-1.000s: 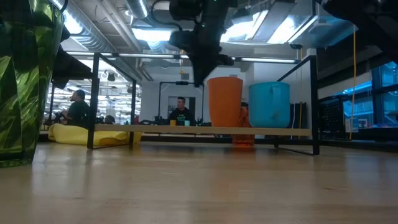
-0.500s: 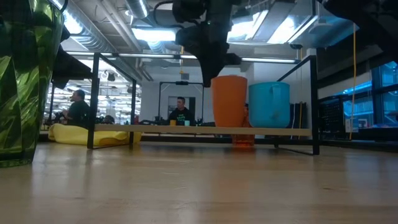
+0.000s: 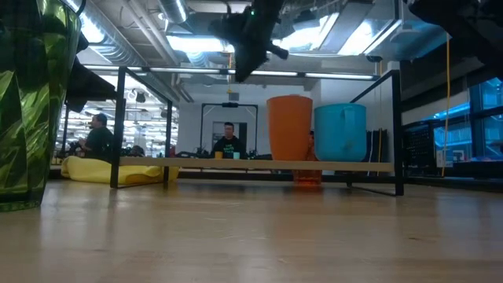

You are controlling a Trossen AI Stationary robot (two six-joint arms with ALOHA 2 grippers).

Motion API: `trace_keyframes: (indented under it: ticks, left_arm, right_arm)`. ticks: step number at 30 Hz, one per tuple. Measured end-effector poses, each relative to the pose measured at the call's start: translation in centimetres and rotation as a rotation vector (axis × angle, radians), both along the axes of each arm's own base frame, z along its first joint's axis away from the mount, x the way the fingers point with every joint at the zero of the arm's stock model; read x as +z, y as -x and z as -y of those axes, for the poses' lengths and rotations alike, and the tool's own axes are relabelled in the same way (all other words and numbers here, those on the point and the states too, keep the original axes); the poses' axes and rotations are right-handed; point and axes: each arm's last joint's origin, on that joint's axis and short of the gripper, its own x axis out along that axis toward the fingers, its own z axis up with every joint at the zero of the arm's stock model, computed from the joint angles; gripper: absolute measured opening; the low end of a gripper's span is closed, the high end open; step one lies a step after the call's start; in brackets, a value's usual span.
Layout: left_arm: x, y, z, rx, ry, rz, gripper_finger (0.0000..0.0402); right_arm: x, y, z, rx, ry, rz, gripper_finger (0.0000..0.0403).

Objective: Stack small to large cups/mugs on shelf
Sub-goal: Put the red cup on the shelf

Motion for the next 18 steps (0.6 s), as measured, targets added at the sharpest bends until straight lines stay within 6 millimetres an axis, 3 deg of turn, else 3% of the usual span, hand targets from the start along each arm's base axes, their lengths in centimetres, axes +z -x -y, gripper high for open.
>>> trace_keyframes:
  ticks: [3,7,13,18]
  left_arm:
    - [0.0,0.0,0.0,-0.001,0.000,0.000,0.0075]
    - [0.0,0.0,0.0,-0.001,0.000,0.000,0.0075]
    - [0.0,0.0,0.0,-0.001,0.000,0.000,0.0075]
    - [0.0,0.0,0.0,0.000,0.000,0.000,0.0075]
  right_arm:
    - [1.3,0.4,1.3,-0.024,0.019,0.073,0.0061]
    - [1.8,2.1,4.0,-0.083,-0.014,0.037,0.0109]
    - [0.1,6.3,9.5,-0.251,-0.260,-0.103,0.0176]
    - [-0.5,8.5,13.3,-0.268,-0.346,-0.119,0.0193]
